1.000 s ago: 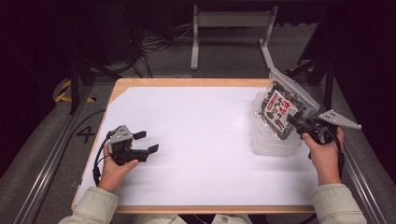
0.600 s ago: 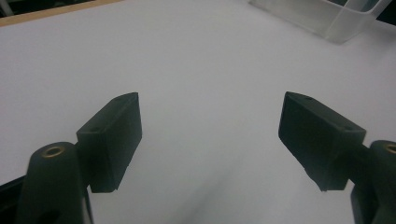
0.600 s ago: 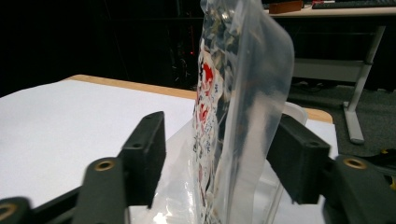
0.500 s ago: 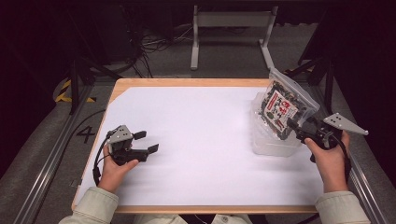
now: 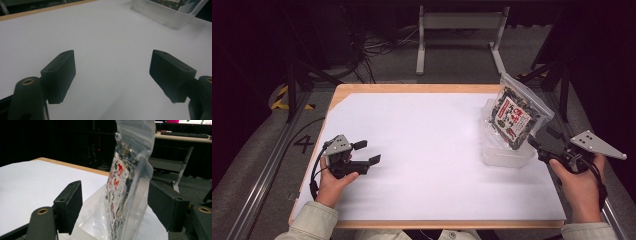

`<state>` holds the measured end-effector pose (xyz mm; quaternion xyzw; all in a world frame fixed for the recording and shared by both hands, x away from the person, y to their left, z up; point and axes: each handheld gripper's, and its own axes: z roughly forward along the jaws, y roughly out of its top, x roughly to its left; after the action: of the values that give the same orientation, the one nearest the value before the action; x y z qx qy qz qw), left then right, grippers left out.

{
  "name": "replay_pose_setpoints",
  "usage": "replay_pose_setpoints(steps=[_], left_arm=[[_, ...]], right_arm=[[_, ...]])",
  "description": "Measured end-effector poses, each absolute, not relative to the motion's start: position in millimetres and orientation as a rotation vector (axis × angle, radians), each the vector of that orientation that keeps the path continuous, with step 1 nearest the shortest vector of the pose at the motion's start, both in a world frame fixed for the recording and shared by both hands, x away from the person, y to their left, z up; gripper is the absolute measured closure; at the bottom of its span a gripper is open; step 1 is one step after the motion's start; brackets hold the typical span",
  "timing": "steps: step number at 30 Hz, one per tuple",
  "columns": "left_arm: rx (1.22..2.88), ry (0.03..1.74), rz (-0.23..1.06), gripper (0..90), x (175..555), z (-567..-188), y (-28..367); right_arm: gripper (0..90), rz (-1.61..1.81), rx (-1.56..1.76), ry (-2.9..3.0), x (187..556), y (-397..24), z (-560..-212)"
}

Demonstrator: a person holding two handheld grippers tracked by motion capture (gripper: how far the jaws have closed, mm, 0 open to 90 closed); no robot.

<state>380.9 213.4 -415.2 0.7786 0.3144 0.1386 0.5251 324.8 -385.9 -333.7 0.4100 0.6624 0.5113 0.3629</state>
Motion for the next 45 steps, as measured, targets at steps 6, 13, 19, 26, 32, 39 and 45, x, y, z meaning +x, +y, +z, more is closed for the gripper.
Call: replay_pose_setpoints(steps=[6, 13, 19, 26, 32, 39, 45], left_arm=[[1.857, 0.746, 0.335, 21.7, 369, -410, 215], [1.842, 0.733, 0.336, 21.6, 360, -410, 217], [1.830, 0.726, 0.344, 21.6, 357, -409, 219], [1.827, 0.722, 0.335, 21.3, 355, -408, 216], [1.823, 0.726, 0.327, 20.6, 355, -409, 216], [1.820, 0.723, 0.330, 20.2, 355, -409, 216], [1.819, 0.722, 0.328, 19.7, 355, -411, 216]], right_arm=[[27.4, 1.399, 0.999, 1.757, 313, -370, -327], [26.1, 1.489, 0.917, 1.834, 308, -343, -326], [25.4, 1.534, 0.862, 1.876, 311, -322, -329], [25.4, 1.577, 0.827, 1.917, 318, -303, -334], [24.3, 1.600, 0.791, 1.956, 324, -285, -341], [24.1, 1.618, 0.776, 2.000, 329, -268, -357], [24.2, 1.650, 0.759, 2.018, 331, -258, -378]])
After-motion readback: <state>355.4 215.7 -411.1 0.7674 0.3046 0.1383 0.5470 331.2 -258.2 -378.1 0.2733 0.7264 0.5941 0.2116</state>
